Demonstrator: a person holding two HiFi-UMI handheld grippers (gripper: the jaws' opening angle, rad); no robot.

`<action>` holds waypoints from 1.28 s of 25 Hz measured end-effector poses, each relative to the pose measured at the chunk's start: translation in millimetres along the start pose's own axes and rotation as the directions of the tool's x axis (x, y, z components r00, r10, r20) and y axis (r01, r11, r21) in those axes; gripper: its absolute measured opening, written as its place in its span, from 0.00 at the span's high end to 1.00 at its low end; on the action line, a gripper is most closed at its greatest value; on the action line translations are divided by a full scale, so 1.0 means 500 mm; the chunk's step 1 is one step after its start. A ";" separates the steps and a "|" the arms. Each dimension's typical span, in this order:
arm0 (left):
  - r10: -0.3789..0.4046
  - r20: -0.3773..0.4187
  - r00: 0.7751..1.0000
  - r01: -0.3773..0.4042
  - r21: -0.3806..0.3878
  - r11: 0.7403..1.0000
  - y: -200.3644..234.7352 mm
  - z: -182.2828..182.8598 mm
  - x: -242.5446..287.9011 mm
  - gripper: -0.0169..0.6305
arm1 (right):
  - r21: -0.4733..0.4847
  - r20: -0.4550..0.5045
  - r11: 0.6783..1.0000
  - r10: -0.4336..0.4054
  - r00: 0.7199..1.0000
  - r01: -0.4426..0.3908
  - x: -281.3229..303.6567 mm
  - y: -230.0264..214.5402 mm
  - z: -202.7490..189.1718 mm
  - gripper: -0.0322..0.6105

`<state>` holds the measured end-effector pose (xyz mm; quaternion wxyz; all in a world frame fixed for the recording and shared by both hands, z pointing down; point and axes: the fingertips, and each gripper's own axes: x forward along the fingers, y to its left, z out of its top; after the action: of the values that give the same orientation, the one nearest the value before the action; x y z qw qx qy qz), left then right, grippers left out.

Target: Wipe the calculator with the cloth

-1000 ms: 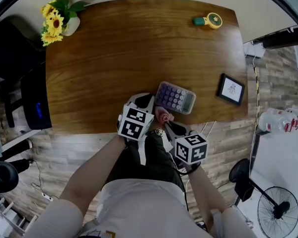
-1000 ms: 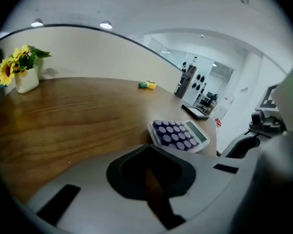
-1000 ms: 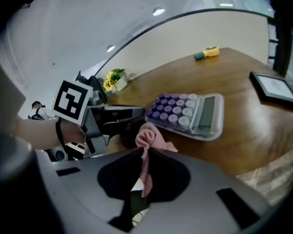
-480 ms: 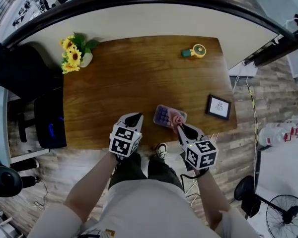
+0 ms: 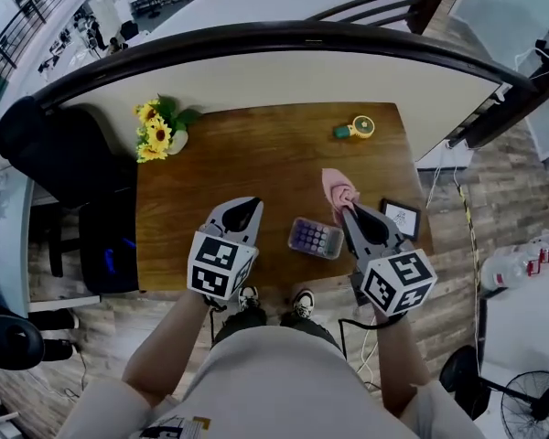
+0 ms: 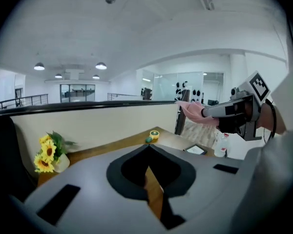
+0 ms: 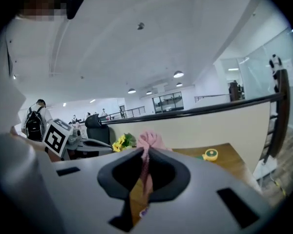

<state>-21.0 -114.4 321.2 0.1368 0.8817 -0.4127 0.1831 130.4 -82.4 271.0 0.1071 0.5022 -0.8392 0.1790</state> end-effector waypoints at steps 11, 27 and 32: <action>0.019 0.232 0.972 -0.064 0.187 0.980 -0.026 0.227 -0.124 0.97 | -0.108 0.242 0.994 0.022 0.970 0.004 -0.112 0.049 0.221 0.90; 0.036 0.427 0.903 -0.145 0.226 0.963 -0.060 0.371 -0.298 0.97 | -0.180 0.451 0.981 0.023 0.892 0.066 -0.287 0.106 0.359 0.90; 0.043 0.426 0.904 -0.171 0.267 0.948 -0.073 0.369 -0.321 0.97 | -0.192 0.420 0.979 0.020 0.907 0.067 -0.303 0.114 0.336 0.90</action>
<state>-49.1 -55.0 82.8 -0.0987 0.8865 -0.4483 0.0590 151.9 -4.6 52.1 -0.0232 0.5257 -0.8501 -0.0206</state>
